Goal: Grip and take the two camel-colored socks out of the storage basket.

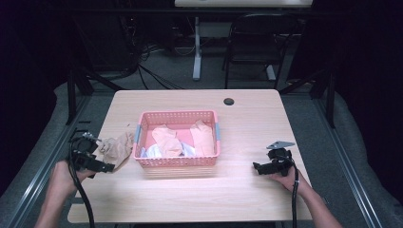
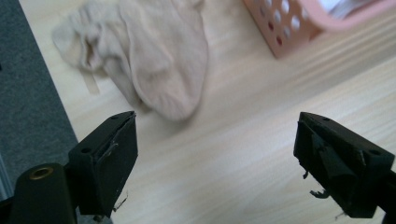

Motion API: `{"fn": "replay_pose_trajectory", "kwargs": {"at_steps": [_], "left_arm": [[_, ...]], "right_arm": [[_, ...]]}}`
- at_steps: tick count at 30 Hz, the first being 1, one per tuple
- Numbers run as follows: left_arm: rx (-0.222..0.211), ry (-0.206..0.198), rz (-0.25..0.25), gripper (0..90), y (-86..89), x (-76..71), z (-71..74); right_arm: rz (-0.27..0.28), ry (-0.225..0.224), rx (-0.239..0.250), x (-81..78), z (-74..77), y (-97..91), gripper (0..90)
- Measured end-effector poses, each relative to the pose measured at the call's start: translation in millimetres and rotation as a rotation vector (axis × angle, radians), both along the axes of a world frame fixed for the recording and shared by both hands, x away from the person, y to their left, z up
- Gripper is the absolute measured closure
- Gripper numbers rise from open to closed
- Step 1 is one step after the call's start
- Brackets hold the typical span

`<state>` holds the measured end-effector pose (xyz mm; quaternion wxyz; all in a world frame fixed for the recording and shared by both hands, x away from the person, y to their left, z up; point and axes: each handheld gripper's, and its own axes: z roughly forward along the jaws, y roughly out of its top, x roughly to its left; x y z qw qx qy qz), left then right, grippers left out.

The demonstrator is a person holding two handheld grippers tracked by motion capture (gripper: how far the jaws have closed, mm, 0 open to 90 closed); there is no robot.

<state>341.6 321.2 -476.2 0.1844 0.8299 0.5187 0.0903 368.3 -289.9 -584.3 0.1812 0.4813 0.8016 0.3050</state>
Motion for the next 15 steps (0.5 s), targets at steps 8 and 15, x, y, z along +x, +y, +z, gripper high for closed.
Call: {"fn": "replay_pose_trajectory", "kwargs": {"at_steps": [8, 15], "left_arm": [[-0.013, 0.059, 0.011, 11.1, -4.7, -32.6, -49.2], [0.01, 0.059, -0.005, 6.6, -14.0, -44.5, -72.6]], "right_arm": [[0.0, 0.0, 0.0, 0.1, 0.0, 0.1, 0.0], [0.002, 0.0, 0.003, 0.2, 0.0, 0.2, 0.0]]}}
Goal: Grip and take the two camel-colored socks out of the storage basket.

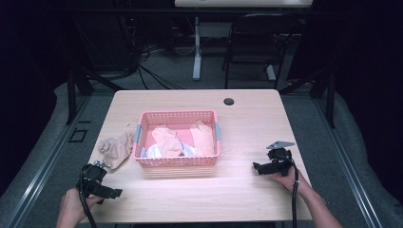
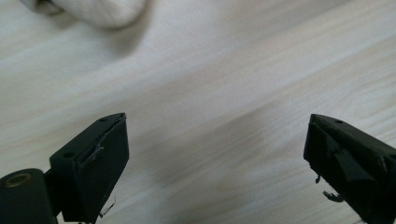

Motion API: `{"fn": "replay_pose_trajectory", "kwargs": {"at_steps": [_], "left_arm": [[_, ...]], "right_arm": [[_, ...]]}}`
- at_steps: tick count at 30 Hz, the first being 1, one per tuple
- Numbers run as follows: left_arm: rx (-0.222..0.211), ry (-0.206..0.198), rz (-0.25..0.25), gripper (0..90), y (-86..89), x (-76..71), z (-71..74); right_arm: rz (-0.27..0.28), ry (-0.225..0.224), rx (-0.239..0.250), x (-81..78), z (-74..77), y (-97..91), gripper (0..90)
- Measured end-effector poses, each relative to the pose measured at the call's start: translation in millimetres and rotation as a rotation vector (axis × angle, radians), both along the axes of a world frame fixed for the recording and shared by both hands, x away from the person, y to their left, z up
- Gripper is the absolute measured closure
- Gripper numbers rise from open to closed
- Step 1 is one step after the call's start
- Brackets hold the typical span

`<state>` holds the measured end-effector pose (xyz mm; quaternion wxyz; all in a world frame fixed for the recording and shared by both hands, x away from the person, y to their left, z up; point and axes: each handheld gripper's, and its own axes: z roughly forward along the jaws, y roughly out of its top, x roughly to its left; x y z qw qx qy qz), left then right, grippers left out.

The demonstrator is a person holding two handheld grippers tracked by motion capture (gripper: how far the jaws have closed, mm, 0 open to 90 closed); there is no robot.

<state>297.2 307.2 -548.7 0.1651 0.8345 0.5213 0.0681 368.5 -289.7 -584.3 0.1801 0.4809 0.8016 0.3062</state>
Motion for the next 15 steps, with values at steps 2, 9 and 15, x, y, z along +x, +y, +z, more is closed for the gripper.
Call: {"fn": "replay_pose_trajectory", "kwargs": {"at_steps": [2, 9, 15], "left_arm": [[0.007, -0.02, -0.005, 2.8, -0.8, -1.4, -5.0], [0.021, 0.0, -0.013, 0.7, 0.6, 2.8, -11.5], [0.019, -0.002, -0.02, 0.4, 1.9, 4.9, -12.3]], "right_arm": [[0.001, 0.0, 0.0, 0.1, 0.0, 0.0, 0.0], [0.002, -0.001, -0.001, 0.2, 0.0, 0.2, 0.0], [0.004, -0.001, -0.001, 0.2, 0.0, 0.1, 0.0]]}}
